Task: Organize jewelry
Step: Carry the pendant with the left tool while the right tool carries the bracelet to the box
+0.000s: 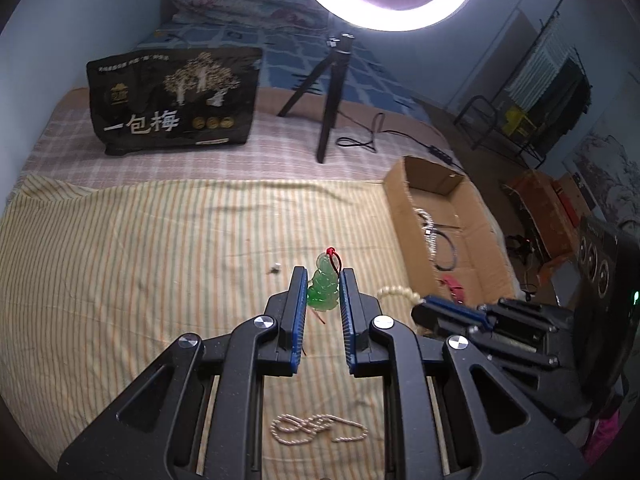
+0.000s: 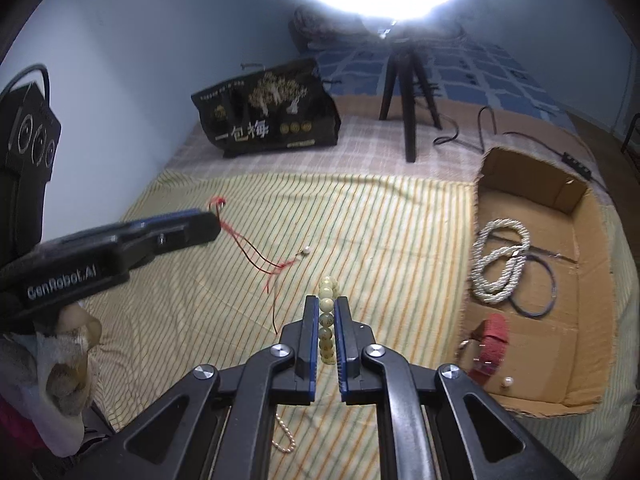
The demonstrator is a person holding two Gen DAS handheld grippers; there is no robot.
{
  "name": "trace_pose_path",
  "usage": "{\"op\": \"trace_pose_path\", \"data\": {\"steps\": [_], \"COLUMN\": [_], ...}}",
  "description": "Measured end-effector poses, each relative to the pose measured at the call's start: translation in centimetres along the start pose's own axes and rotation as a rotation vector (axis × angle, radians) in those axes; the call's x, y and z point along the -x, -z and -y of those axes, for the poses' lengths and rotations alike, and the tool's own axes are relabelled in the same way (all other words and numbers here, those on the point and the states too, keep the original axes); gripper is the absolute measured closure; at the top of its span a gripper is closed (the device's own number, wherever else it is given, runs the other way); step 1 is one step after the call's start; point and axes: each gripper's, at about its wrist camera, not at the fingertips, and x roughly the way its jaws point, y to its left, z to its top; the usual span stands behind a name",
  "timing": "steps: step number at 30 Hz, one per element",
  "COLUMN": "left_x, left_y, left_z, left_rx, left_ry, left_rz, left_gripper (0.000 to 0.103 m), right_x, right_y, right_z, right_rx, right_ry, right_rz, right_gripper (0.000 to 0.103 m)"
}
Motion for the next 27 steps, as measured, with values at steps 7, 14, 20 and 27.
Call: {"op": "trace_pose_path", "data": {"steps": [7, 14, 20, 27], "left_x": [1.0, 1.4, 1.5, 1.5], "left_y": [-0.2, -0.6, -1.5, -3.7], "left_z": [3.2, 6.7, 9.5, 13.2], "left_rx": [-0.040, -0.094, -0.128, -0.165], "left_ry": [0.039, 0.073, 0.107, 0.145], "left_rz": [0.018, 0.033, 0.044, 0.073], "left_gripper": [0.089, 0.089, 0.089, 0.089], "right_x": [3.6, 6.2, 7.5, 8.6], "right_y": [-0.4, -0.7, -0.7, -0.2], "right_z": [2.8, 6.5, 9.4, 13.1], "right_rx": [-0.042, -0.108, -0.145, -0.199], "right_ry": [0.011, 0.040, 0.079, 0.111], "right_rz": [0.075, 0.125, 0.147, 0.162], "right_gripper": [0.098, 0.098, 0.098, 0.098]}}
